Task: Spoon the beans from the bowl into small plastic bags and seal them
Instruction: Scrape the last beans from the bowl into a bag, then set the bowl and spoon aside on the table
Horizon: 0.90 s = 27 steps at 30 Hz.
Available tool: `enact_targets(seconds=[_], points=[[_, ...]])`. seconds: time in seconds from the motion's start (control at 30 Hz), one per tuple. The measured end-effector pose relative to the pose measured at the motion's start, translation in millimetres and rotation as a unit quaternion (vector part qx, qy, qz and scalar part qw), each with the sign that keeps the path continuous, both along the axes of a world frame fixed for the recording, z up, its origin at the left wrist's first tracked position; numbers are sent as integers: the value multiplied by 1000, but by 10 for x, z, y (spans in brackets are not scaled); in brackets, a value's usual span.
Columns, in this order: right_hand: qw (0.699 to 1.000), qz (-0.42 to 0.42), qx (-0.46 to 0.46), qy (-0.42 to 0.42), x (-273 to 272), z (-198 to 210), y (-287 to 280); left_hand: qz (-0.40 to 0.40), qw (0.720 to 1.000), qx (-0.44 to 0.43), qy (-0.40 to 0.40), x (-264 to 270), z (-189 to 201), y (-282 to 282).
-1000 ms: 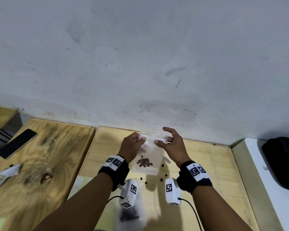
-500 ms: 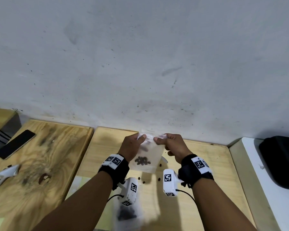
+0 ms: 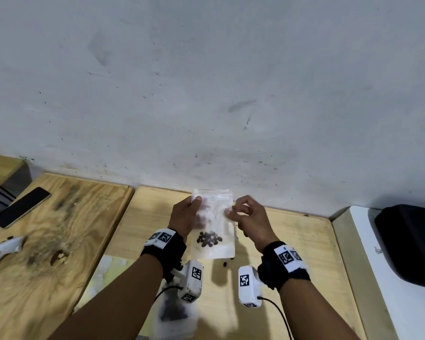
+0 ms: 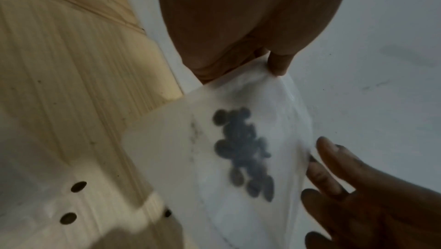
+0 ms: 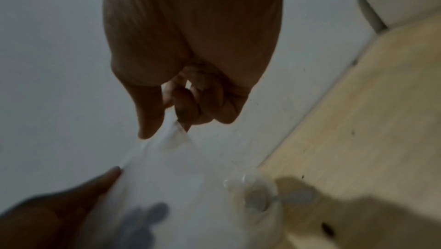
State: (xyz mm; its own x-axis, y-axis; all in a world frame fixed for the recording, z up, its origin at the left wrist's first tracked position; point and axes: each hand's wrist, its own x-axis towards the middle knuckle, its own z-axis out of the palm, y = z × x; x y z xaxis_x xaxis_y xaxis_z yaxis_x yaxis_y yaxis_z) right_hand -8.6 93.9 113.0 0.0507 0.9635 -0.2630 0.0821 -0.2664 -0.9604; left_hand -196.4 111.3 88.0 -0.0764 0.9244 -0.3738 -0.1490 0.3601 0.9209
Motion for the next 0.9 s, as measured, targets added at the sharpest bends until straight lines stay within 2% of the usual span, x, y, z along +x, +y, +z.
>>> enact_targets(seconds=[0.1,0.17,0.23,0.33,0.43,0.7,0.9], points=[[994,87,-20,-61,25,-33,-79,30,999,-13,-20,29,-17,-27],[996,69,-34,-41,60,-100,-81,35,999,1,-5,51,-15,-59],[998,44,-33,-25,85,-148,-77,-1,999,33,25,66,-8,-136],[996,76,-24,-45,54,-235,-103,-52,997,25,54,30,-34,-265],[992,112,-24,-49,-56,-327,-144,-43,998,-5,53,-93,-111,-386],[982,170,-44,-62,-789,-600,-350,-2,997,-59,55,-823,-366,-697],[980,184,-54,-57,-1625,-783,-480,15,994,-98,43,-1624,-535,-856]])
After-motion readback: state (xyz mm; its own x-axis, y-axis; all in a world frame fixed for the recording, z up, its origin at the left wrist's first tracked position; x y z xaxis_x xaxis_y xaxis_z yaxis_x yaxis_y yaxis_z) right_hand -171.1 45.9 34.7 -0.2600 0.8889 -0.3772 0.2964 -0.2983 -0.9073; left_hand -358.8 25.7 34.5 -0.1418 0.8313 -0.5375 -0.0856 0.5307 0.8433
